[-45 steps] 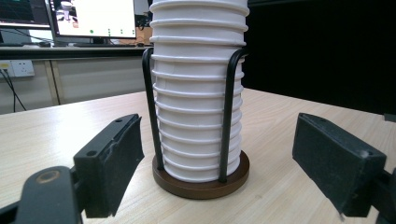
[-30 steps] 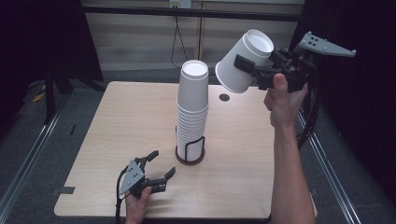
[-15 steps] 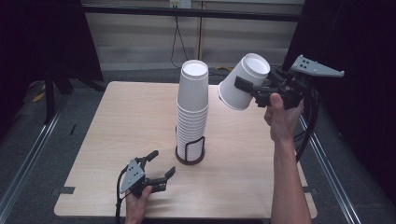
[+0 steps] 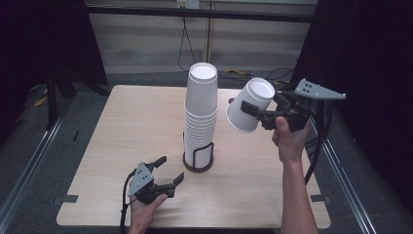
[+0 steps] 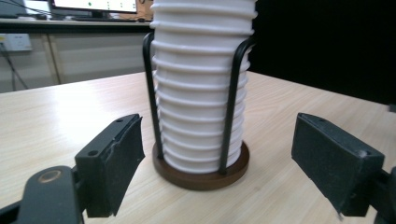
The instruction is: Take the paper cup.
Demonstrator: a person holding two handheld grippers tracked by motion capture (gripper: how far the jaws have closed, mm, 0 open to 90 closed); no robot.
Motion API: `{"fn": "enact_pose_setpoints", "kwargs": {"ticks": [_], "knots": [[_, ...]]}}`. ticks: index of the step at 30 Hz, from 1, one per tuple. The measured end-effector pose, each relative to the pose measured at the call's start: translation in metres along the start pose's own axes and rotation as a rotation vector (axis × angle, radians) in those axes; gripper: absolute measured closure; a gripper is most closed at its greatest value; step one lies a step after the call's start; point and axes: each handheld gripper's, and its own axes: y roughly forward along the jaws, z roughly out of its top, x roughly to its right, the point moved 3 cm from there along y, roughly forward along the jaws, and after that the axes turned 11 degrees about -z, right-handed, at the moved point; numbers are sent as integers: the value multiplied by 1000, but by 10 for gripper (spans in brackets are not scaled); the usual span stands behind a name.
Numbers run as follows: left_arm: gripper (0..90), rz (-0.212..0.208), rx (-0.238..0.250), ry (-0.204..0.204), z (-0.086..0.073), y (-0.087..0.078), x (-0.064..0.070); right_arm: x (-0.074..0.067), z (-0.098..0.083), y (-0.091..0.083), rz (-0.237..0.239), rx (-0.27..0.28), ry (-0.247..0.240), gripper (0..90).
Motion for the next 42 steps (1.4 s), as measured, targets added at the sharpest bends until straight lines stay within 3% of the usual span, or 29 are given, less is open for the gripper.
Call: {"fn": "enact_pose_setpoints", "kwargs": {"ticks": [2, 5, 7, 9, 11, 14, 16, 18, 23, 24, 32, 34, 42], "knots": [[169, 2, -13, 16, 4, -1, -1, -1, -6, -1, 3, -2, 4, 223], [170, -24, -14, -6, 7, 0, 3, -1, -15, -1, 5, -17, 11, 223], [172, -32, -26, 13, 8, 2, 3, -2, -23, -1, 12, -18, 21, 223], [174, -65, -28, -18, 11, 6, 6, -4, -30, -1, 20, -28, 23, 224], [174, -75, -28, -22, 12, 7, 7, -6, -33, -1, 24, -35, 23, 224], [174, -103, -36, 6, 19, 8, 10, -10, -42, 1, 40, -40, 28, 224], [174, -114, -28, 13, 23, 9, 12, -12, -51, 3, 42, -53, 36, 223], [174, -137, -13, -5, 27, 10, 15, -13, -58, 3, 46, -59, 42, 223], [174, -141, -30, 21, 32, 13, 15, -16, -68, 4, 57, -63, 56, 223], [174, -147, -22, 5, 32, 15, 17, -17, -73, 6, 61, -65, 62, 223], [165, -199, -31, 28, 36, 22, 23, -25, -91, 11, 90, -77, 75, 224], [161, -221, -12, 21, 37, 24, 25, -27, -99, 12, 99, -94, 76, 224], [161, -243, -15, 36, 41, 31, 32, -31, -116, 12, 121, -114, 85, 224]]}}
